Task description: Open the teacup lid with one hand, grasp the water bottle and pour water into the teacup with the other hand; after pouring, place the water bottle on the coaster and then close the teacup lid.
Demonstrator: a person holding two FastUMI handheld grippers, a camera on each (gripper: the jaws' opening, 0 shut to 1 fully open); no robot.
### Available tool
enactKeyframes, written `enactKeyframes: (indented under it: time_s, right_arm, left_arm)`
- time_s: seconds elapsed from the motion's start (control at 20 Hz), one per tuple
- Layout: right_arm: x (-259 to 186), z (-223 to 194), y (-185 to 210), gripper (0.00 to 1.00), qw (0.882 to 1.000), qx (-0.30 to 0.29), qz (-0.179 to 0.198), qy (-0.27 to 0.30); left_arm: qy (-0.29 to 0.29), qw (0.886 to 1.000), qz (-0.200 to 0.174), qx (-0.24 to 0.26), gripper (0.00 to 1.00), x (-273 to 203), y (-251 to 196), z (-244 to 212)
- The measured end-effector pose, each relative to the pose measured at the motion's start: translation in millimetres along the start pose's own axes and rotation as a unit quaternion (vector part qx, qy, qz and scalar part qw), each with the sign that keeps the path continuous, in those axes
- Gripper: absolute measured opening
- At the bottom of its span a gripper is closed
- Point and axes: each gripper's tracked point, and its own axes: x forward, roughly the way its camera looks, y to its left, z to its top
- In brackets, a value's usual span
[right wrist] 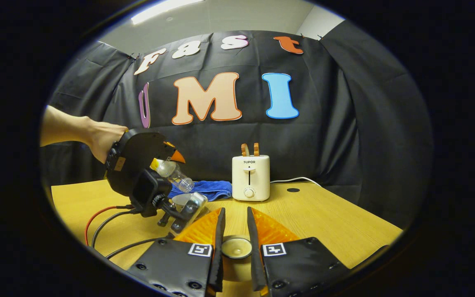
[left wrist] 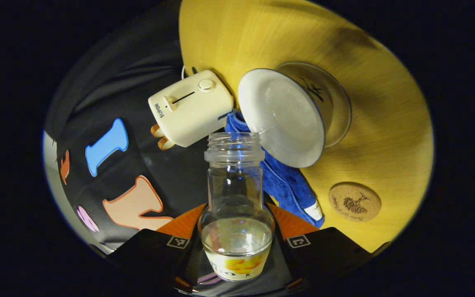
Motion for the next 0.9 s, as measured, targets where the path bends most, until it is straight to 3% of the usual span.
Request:
enactKeyframes:
  time_s: [0.1, 0.2, 0.3, 0.4, 0.5, 0.7, 0.8, 0.9]
  right_arm:
    - [-1, 0, 0, 0.31, 1.0, 0.0, 0.0, 0.0]
    - [0, 0, -1, 0.3, 1.0, 0.0, -0.001, 0.0]
    - [-1, 0, -1, 0.3, 1.0, 0.0, -0.002, 0.0]
    - [0, 0, -1, 0.3, 1.0, 0.0, -0.003, 0.0]
    - [0, 0, -1, 0.3, 1.0, -0.001, -0.004, 0.0]
    - [-1, 0, -2, 0.3, 1.0, -0.001, -0.006, 0.0]
    - [-1, 0, -2, 0.3, 1.0, -0.001, -0.008, 0.0]
    - [0, 0, -3, 0.3, 1.0, -0.001, -0.009, 0.001]
  left_arm:
    - [-0.023, 0.994, -0.008, -0.108, 0.7, -1, -7, 6]
    - [-0.046, 0.977, -0.01, -0.21, 0.7, -3, -11, 10]
    - [-0.07, 0.953, -0.009, -0.295, 0.69, -2, -13, 16]
    - [-0.093, 0.919, 0.003, -0.383, 0.69, 1, -9, 17]
    - [-0.118, 0.865, 0.024, -0.487, 0.69, 4, -4, 20]
    - [-0.162, 0.729, 0.063, -0.662, 0.69, -8, 3, 25]
    - [-0.176, 0.677, 0.066, -0.712, 0.69, -5, 5, 26]
    - [-0.188, 0.635, 0.073, -0.746, 0.69, -6, 10, 30]
